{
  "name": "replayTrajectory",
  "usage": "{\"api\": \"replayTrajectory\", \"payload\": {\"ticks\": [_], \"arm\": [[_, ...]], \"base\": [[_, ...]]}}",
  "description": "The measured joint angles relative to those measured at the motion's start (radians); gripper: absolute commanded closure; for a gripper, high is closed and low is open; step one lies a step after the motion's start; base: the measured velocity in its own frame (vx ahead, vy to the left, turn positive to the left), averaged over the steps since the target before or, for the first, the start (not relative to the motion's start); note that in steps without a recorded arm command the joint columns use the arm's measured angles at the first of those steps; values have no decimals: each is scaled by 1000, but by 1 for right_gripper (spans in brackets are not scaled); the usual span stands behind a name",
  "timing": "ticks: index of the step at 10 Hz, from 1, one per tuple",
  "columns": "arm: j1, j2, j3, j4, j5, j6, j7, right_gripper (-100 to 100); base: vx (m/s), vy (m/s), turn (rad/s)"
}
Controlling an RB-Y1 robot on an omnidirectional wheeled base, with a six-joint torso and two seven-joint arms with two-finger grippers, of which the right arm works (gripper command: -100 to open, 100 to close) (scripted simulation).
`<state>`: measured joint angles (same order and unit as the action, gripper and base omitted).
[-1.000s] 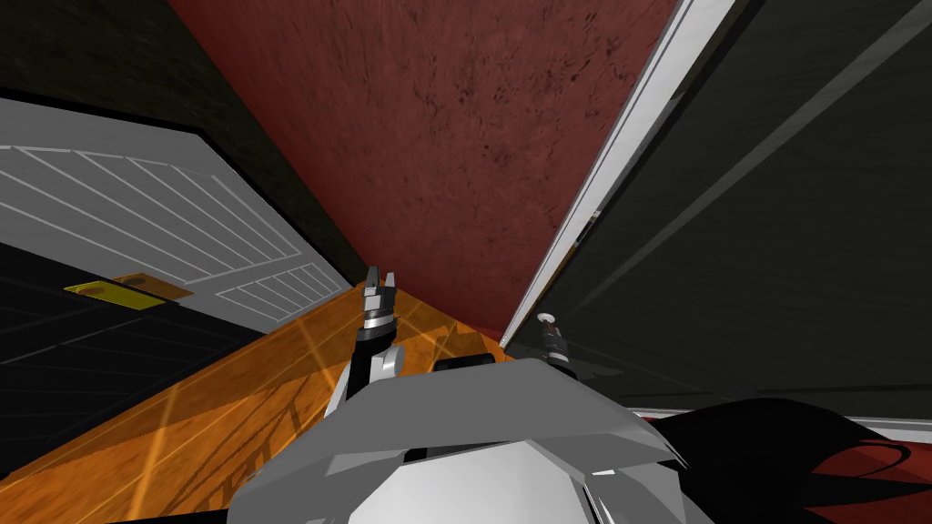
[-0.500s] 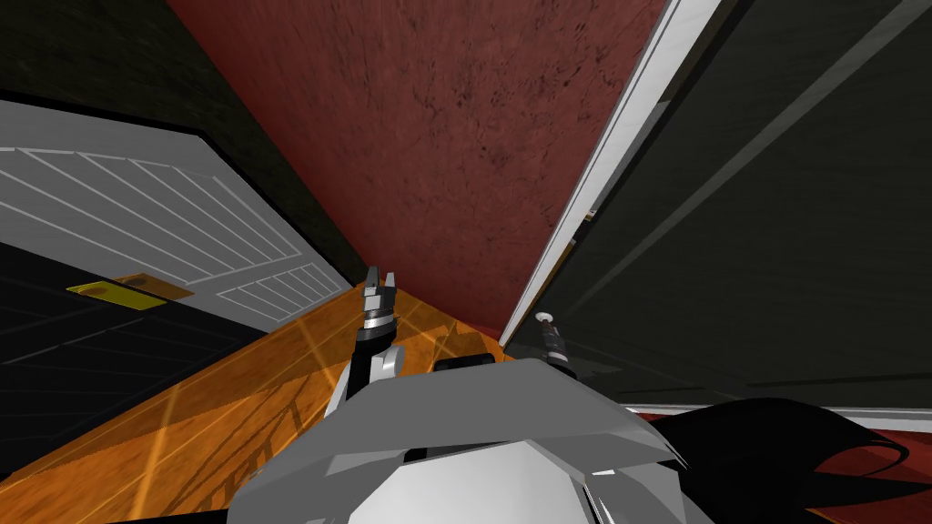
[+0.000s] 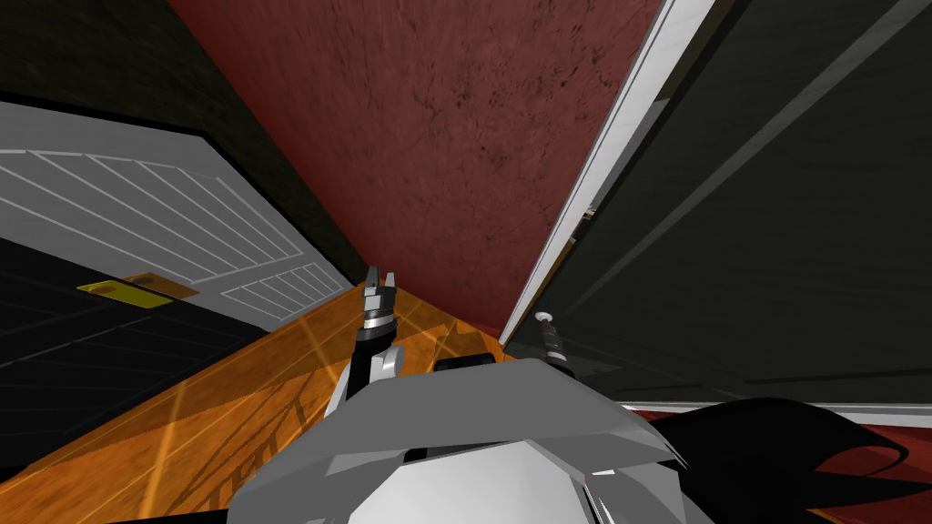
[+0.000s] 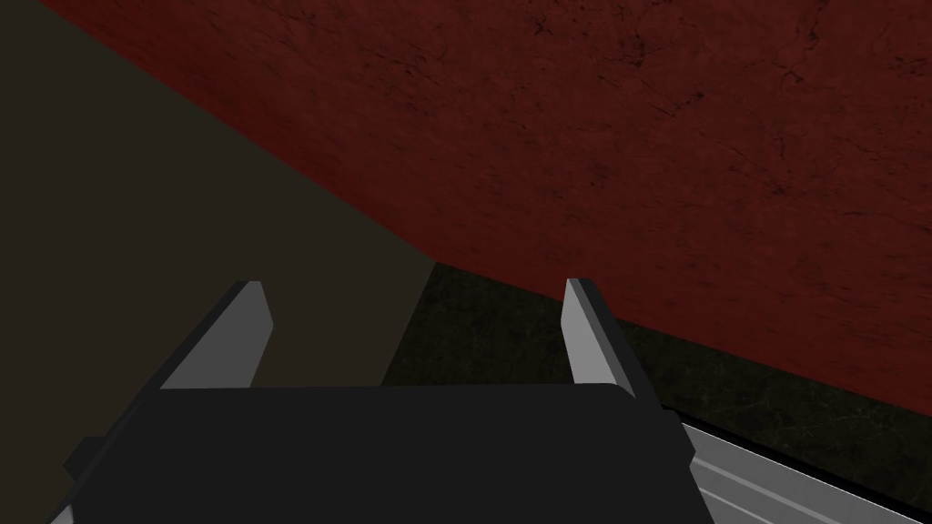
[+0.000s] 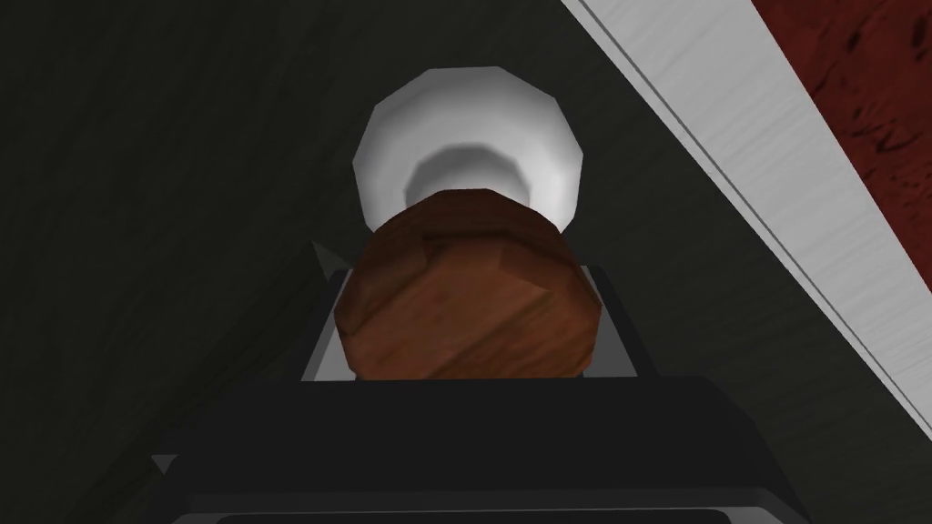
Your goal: Pull the door open
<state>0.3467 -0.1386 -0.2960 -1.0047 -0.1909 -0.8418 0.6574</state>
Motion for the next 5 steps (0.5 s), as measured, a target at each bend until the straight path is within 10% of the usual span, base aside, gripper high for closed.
{"api": "replayTrajectory", "payload": {"ticks": [5], "arm": [[2, -6, 19, -2, -15, -1, -116, 100]], "base": [[-24, 0, 0]]}}
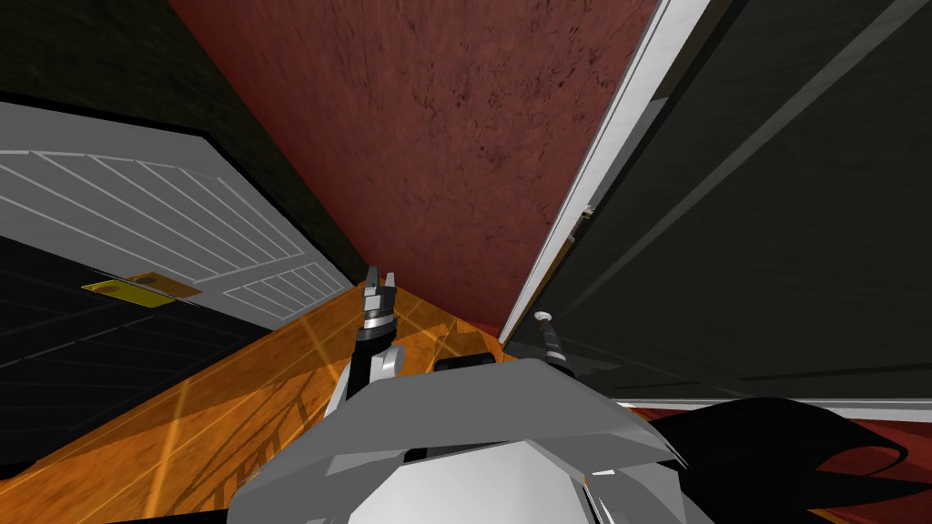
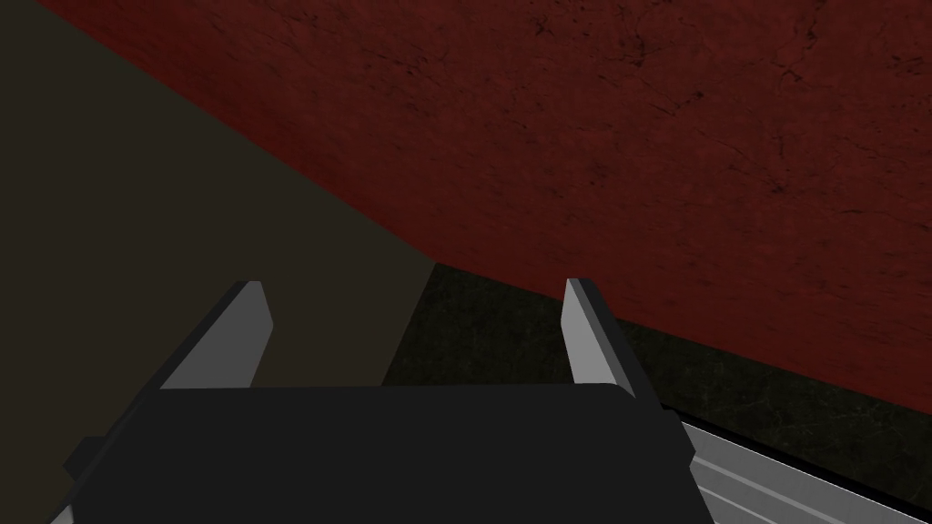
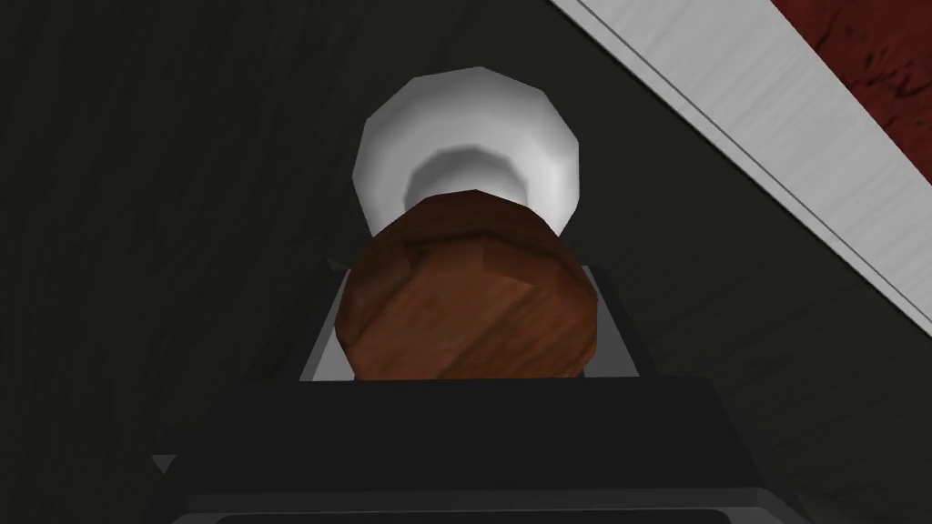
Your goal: Pull the door open
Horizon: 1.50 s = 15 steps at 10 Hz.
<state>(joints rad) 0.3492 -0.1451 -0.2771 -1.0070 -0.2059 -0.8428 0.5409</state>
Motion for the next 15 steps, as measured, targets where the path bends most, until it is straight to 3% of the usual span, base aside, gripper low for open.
{"api": "replayTrajectory", "payload": {"ticks": [10, 12, 15], "arm": [[6, -10, 37, -3, -32, -7, -237, 100], [21, -6, 42, -33, -38, 7, -279, 100], [15, -10, 51, -21, -45, 0, -337, 100]], "base": [[-21, -3, -1], [-23, -4, -8], [-18, -4, -2]]}}
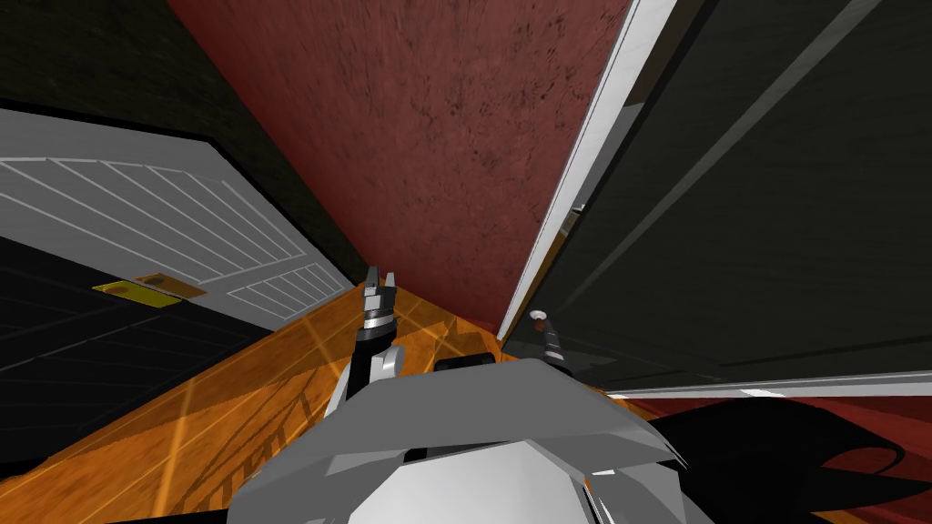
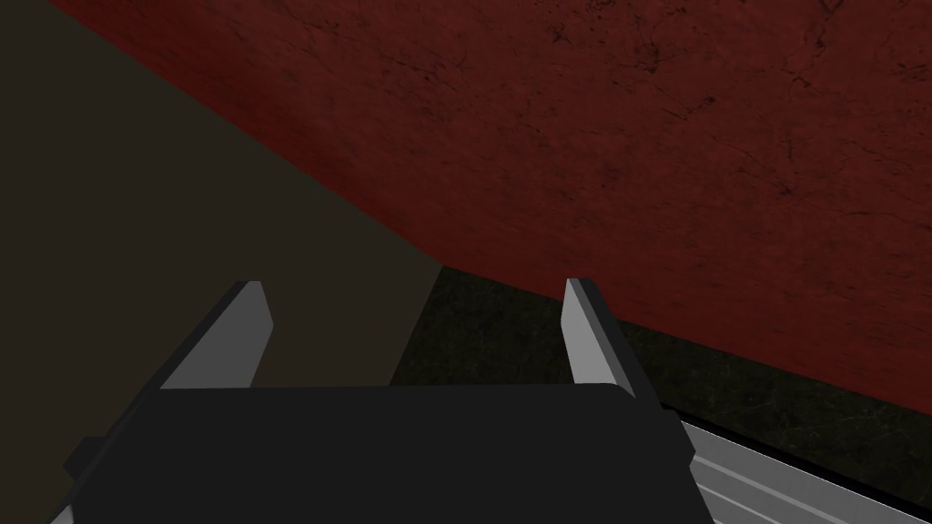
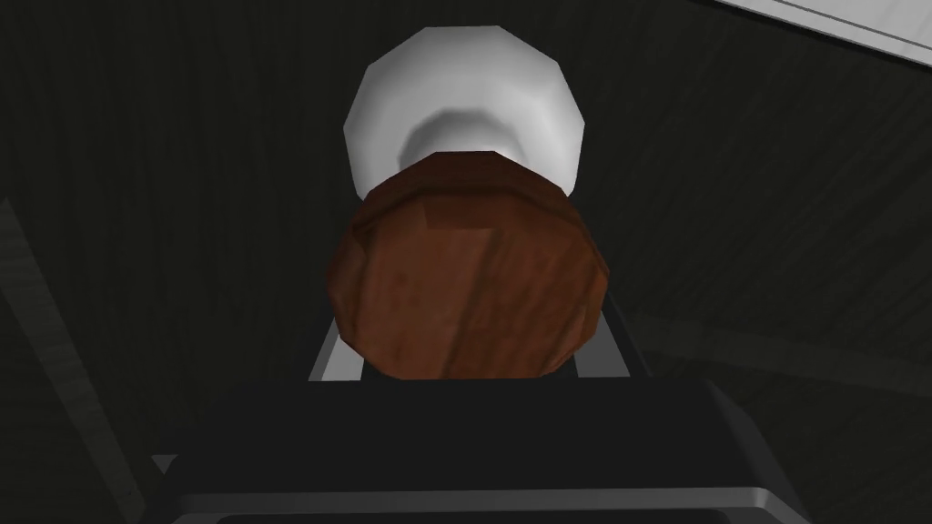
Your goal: Pull the door open
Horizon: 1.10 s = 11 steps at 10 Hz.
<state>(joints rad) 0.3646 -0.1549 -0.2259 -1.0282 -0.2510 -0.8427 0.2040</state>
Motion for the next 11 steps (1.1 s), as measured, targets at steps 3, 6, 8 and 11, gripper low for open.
{"api": "replayTrajectory", "payload": {"ticks": [3, 6, 8, 11], "arm": [[-3, -5, 10, 3, -10, 0, -65, 100], [-2, -10, 23, 11, -20, -12, -142, 100], [8, -7, 30, -4, -26, -5, -186, 100], [12, -11, 40, -8, -34, -1, -252, 100]], "base": [[-18, -4, 4], [-27, -6, -5], [-21, 2, 3], [-16, -7, 3]]}}
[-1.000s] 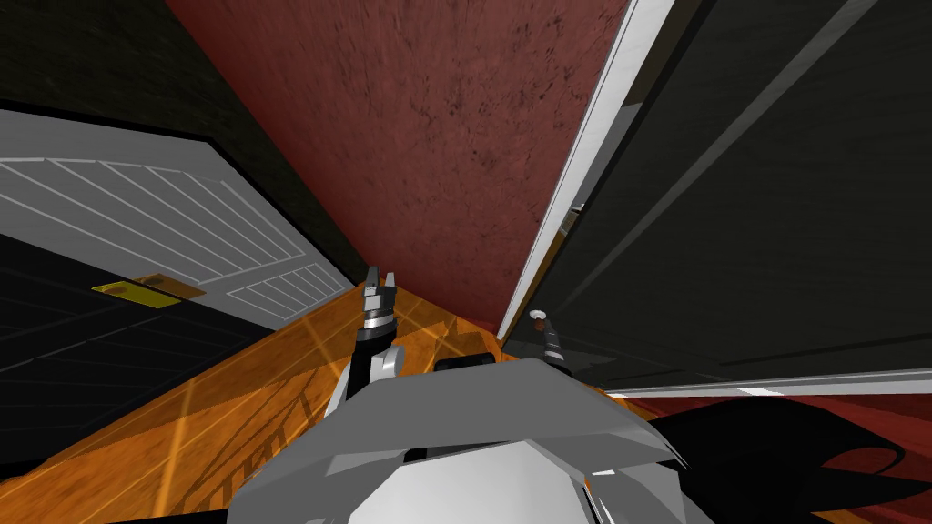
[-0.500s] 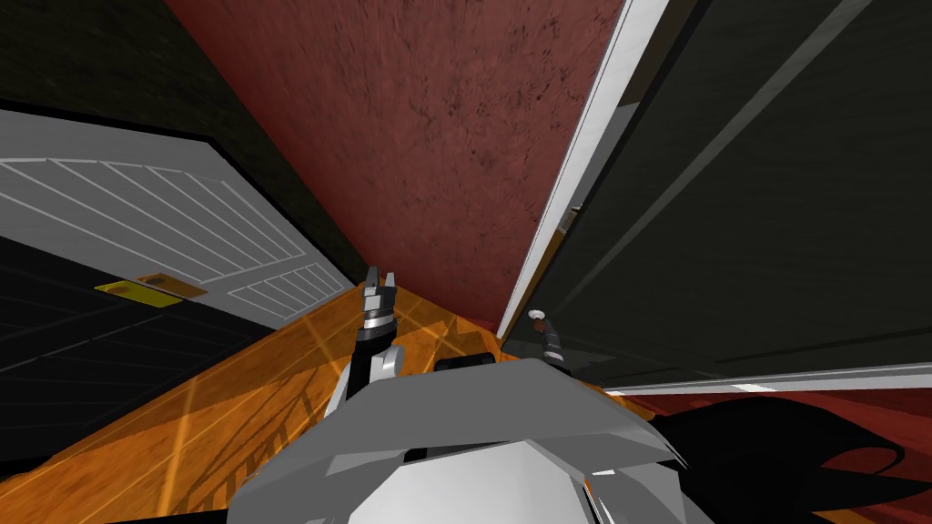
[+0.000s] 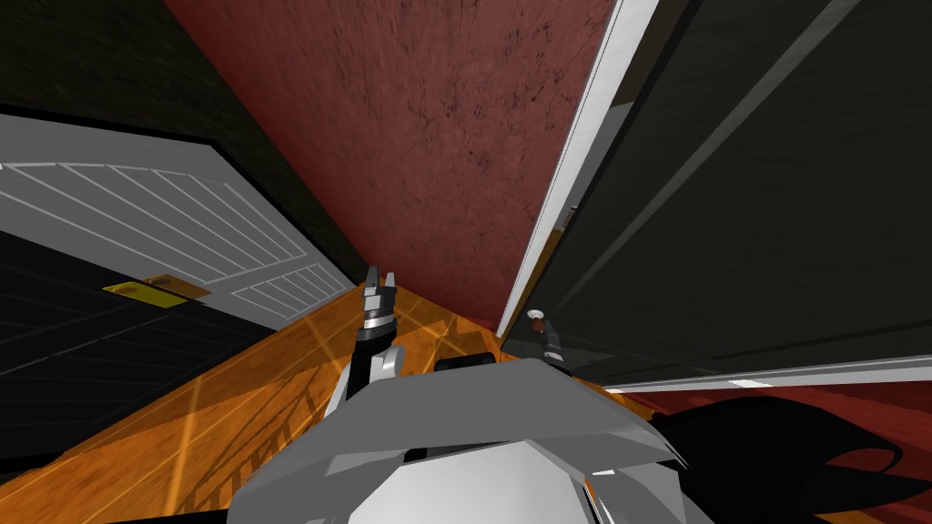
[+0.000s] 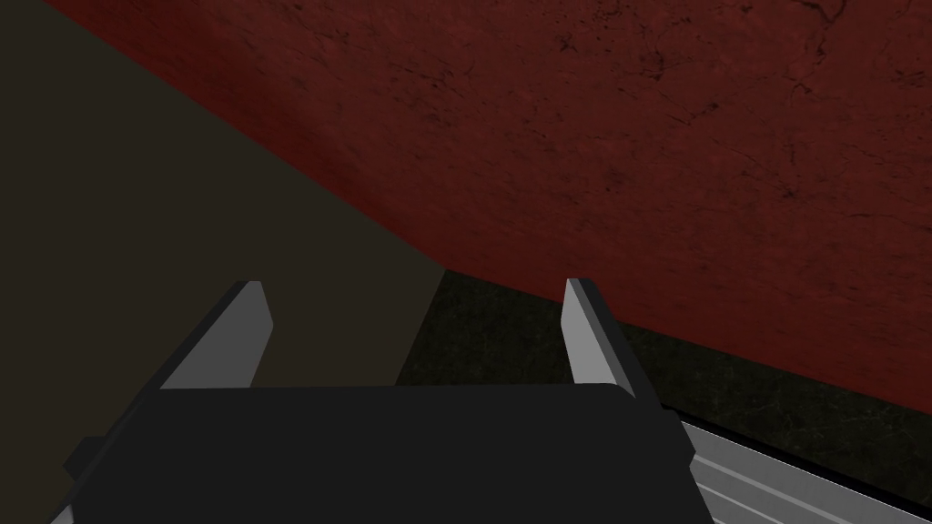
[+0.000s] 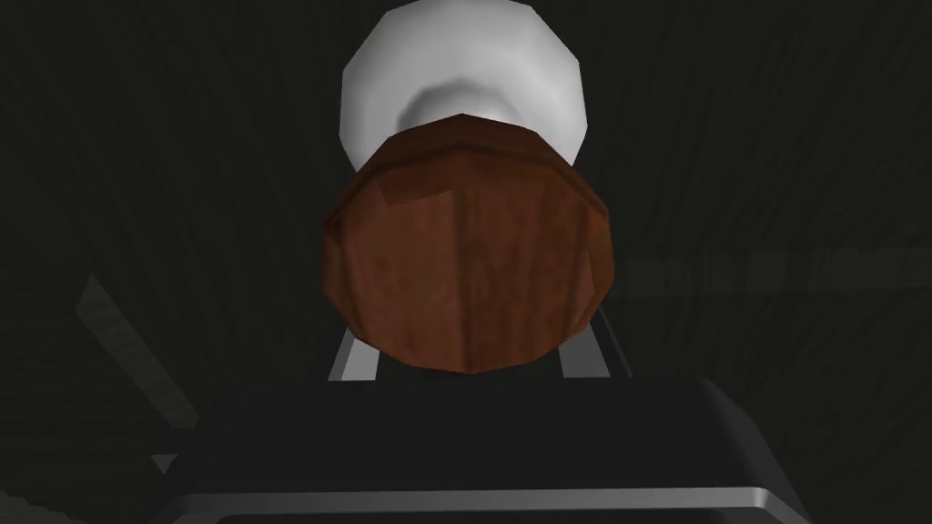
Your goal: Pull the door open
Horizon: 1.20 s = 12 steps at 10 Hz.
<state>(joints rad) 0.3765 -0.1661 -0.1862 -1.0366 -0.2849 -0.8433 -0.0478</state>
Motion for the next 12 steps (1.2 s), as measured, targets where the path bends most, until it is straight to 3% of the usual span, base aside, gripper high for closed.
{"api": "replayTrajectory", "payload": {"ticks": [5, 7, 8, 12], "arm": [[-3, -5, 20, 7, -17, -2, -126, 100], [1, -5, 27, -8, -23, 10, -166, 100], [-4, -7, 31, 4, -26, 1, -191, 100], [25, -9, 48, -39, -40, 25, -287, 100]], "base": [[-22, -8, -1], [-17, -3, -1], [-10, 10, 0], [-21, -6, 0]]}}
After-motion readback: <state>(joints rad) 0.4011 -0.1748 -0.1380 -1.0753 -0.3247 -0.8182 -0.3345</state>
